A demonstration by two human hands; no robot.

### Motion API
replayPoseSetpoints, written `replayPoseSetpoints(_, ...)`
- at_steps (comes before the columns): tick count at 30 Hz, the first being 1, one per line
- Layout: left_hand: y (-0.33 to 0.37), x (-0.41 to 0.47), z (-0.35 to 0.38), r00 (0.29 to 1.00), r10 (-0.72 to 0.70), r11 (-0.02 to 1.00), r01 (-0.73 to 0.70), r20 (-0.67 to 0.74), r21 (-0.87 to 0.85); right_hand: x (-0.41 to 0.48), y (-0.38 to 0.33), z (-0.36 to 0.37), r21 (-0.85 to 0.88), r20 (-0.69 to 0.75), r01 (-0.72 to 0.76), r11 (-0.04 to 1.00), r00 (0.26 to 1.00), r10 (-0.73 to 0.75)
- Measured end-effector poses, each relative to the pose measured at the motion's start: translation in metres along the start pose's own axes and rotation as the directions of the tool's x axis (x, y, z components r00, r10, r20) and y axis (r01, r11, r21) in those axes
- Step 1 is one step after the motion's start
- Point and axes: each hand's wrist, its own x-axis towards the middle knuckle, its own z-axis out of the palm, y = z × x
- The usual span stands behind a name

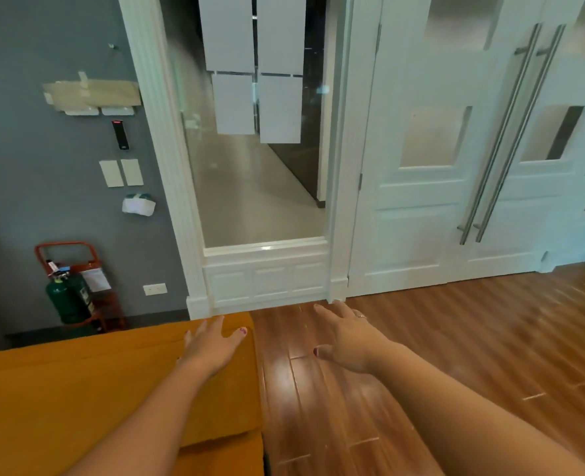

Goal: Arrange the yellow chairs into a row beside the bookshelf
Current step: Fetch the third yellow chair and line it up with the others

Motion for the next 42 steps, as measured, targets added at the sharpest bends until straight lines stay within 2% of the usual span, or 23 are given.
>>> replayPoseSetpoints(6,0.039,0.019,0.023,0.987,-0.146,0.988,0.143,-0.066,-0.051,0.052,0.049,-0.025,-0.022,0.052,0.14,0.99,0.989,-0.139)
replayPoseSetpoints(9,0.054,0.025,0.034,0.959,-0.278,0.942,0.261,-0.053,-0.209,0.076,0.074,-0.039,-0.072,0.097,0.213,0.974,0.974,-0.206)
replayPoseSetpoints(14,0.061,0.023,0.052,0.887,-0.462,0.804,0.411,-0.015,-0.43,0.116,0.098,-0.05,-0.086,0.151,0.307,0.948,0.944,-0.293)
replayPoseSetpoints(23,0.02,0.029,0.043,0.694,-0.715,0.575,0.652,0.083,-0.494,0.175,0.073,-0.018,-0.013,0.3,0.472,0.882,0.843,-0.446)
replayPoseSetpoints(31,-0.01,0.078,0.037,0.61,-0.793,0.52,0.683,0.007,-0.513,0.248,0.028,0.01,-0.013,0.394,0.569,0.822,0.759,-0.519)
replayPoseSetpoints(38,-0.036,0.142,0.032,0.541,-0.838,0.364,0.642,0.063,-0.674,0.32,-0.014,0.029,-0.075,0.508,0.656,0.751,0.674,-0.537)
replayPoseSetpoints(42,-0.049,0.168,0.031,0.512,-0.852,0.274,0.61,0.106,-0.743,0.352,-0.031,0.049,-0.049,0.544,0.665,0.745,0.643,-0.538)
